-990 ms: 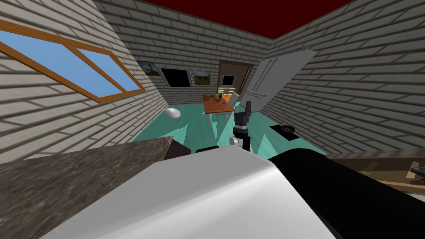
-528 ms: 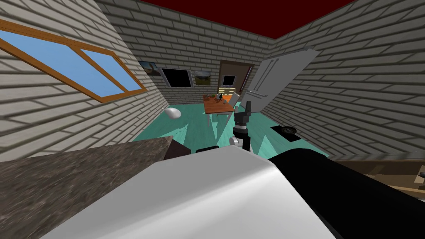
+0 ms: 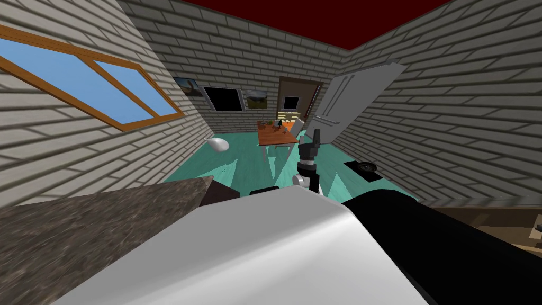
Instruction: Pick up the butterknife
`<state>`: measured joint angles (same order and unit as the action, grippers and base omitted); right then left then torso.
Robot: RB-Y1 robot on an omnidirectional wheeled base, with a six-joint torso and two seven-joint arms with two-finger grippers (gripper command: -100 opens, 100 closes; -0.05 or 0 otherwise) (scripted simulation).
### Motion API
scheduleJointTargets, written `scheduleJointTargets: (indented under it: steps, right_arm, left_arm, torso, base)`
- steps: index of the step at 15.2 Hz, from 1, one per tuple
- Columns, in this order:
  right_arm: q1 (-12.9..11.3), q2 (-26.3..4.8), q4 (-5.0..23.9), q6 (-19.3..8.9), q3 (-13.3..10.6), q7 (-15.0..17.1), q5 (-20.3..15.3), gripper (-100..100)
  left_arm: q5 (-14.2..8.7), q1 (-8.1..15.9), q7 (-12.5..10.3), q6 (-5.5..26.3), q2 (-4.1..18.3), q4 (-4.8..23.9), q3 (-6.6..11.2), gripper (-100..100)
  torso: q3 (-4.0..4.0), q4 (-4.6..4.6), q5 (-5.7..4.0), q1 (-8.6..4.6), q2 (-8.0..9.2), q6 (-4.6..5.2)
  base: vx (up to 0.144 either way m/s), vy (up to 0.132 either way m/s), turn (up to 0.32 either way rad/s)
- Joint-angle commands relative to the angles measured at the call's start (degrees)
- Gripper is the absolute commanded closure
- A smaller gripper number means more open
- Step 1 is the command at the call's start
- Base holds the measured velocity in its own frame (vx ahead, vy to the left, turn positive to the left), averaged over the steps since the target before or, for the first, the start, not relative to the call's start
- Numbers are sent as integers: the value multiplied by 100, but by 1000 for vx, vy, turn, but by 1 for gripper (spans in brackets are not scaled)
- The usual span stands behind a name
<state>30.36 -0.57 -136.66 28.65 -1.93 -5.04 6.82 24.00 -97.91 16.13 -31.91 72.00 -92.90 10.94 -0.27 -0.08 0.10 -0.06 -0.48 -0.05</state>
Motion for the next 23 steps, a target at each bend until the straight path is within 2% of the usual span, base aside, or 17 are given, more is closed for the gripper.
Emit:
scheduleJointTargets:
  steps: [1,7,8,9,16,17,18,20,23]
  right_arm:
    - [0,0,0,0,0,0,0,0]
    - [0,-1,0,0,1,0,0,0]
    - [0,-1,0,0,1,0,0,0]
    - [0,-1,0,0,1,0,0,0]
    - [1,0,0,0,0,0,0,0]
    - [1,0,0,0,0,0,0,0]
    - [0,0,0,0,0,0,0,0]
    - [2,-1,0,0,1,0,0,0]
    - [2,-2,0,0,2,0,0,0]
  left_arm:
    - [39,193,1,48,-51,59,-168,-100]
    - [140,713,-7,176,-177,199,-617,-100]
    - [124,623,-6,154,-153,170,-541,-100]
    - [90,453,-3,112,-114,129,-393,100]
    - [-29,-154,6,-37,33,-34,131,100]
    - [-8,-32,3,-11,11,9,28,100]
    - [29,-200,-100,4,159,-30,-115,-100]
    - [50,-280,-154,18,234,-47,-199,-100]
    - [107,-494,-301,55,434,-92,-424,-100]
  torso:
    - [0,0,0,0,0,0]
    - [10,5,10,33,16,0]
    - [9,4,10,31,14,0]
    - [8,4,8,28,12,-1]
    - [-2,0,8,23,-5,0]
    - [-2,0,9,23,-5,0]
    - [-1,0,10,25,-3,0]
    - [-18,-6,14,47,-35,2]
    - [-36,-14,21,71,-62,3]
  base:
    - [-29,23,-36]
    - [-25,30,-28]
    - [-10,9,-12]
    - [7,-4,26]
    - [24,-21,32]
    - [13,-12,13]
    - [69,25,-12]
    - [156,68,-16]
    - [161,98,-18]
